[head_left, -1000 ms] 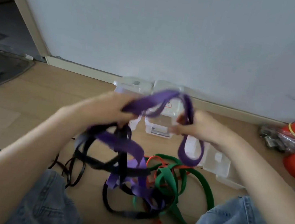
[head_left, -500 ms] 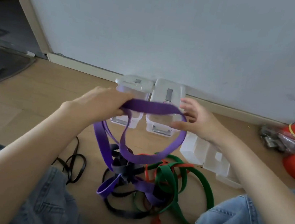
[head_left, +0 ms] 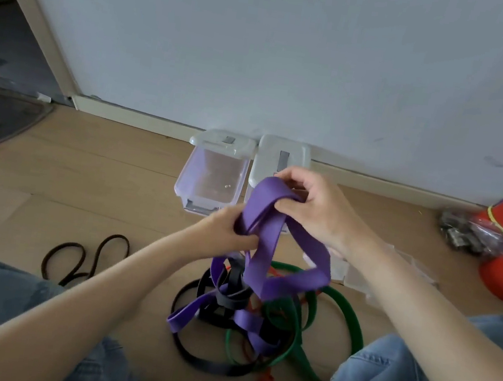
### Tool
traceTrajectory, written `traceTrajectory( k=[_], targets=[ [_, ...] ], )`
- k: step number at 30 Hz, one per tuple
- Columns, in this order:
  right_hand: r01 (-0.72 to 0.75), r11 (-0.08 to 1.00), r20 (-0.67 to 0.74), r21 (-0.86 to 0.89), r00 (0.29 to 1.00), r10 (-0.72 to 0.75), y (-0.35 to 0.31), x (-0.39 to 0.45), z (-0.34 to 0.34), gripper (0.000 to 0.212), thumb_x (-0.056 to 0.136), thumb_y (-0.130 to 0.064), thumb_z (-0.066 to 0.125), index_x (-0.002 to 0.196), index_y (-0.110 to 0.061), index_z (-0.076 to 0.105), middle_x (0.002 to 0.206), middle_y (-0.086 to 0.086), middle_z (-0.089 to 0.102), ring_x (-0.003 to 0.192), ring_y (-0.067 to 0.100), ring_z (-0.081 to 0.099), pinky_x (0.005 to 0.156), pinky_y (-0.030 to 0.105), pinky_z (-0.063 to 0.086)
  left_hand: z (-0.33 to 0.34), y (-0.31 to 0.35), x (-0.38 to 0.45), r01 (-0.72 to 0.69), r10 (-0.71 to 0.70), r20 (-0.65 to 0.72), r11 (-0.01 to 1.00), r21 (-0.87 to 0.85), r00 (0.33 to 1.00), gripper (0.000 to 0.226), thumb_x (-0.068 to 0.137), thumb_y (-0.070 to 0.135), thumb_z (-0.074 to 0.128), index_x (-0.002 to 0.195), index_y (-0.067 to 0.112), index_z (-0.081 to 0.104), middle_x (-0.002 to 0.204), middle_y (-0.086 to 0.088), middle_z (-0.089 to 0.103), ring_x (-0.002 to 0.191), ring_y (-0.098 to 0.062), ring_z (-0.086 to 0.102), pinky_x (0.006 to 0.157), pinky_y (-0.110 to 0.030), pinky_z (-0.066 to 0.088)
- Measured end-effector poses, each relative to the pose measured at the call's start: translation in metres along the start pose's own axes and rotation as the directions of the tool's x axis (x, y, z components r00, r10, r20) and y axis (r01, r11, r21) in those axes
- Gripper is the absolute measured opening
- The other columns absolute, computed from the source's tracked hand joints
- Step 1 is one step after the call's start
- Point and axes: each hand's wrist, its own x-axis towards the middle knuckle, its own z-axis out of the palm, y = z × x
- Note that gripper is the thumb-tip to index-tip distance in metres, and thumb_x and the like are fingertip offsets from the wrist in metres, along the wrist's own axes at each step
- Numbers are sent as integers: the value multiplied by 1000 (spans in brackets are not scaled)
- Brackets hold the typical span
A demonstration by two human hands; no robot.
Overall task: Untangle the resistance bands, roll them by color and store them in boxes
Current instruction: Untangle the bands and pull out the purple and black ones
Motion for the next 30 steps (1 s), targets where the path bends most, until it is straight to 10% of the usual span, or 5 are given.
traceTrajectory(
  k=[9, 13, 17, 24, 30],
  targets=[
    [34, 979, -338, 202, 940, 37, -6, 6, -45, 24, 82, 4, 55, 73, -18, 58, 61, -6, 58, 53, -1, 54, 51, 10, 41, -77, 56, -4, -164, 166, -141, 986, 27, 976, 18, 79, 36, 67, 72, 23, 56, 58, 12, 58, 51, 1, 51, 57, -17, 43],
    [-147, 976, 190, -161, 966, 177, 2, -2, -40, 31, 70, -26, 79, 94, -25, 60, 80, -11, 67, 72, 5, 63, 66, 12, 49, -108, 84, -15, -247, 263, -201, 964, 101, 944, 31, 72, 48, 66, 86, 24, 53, 62, 15, 53, 58, -4, 48, 51, -12, 39],
    [-196, 977, 248, 90, 954, 169, 5, 1, -29, 82, 50, -42, 80, 122, -45, 41, 124, -22, 50, 116, -3, 50, 97, 19, 41, -64, 60, -10, -164, 100, 167, 890, 426, 981, 26, 77, 21, 67, 97, 19, 50, 78, 10, 53, 69, -4, 51, 57, -14, 38],
    [-42, 999, 173, -18, 984, 44, -1, -1, 8, 18, 76, -2, 71, 92, -2, 62, 81, 18, 62, 76, 21, 55, 73, 39, 46, -50, 48, 3, -216, 224, -3, 944, 249, 975, 24, 63, 21, 64, 85, 24, 56, 79, 6, 61, 73, -14, 56, 67, -22, 46],
    [84, 810, 39, 581, 991, -130, -22, -2, -18, 15, 69, 2, 57, 74, -12, 54, 63, -3, 57, 60, 11, 55, 60, 21, 47, -14, -3, -4, -58, 50, 76, 993, 107, 996, 19, 76, 2, 67, 82, 17, 58, 91, -11, 65, 87, -24, 61, 89, -43, 48]
  ],
)
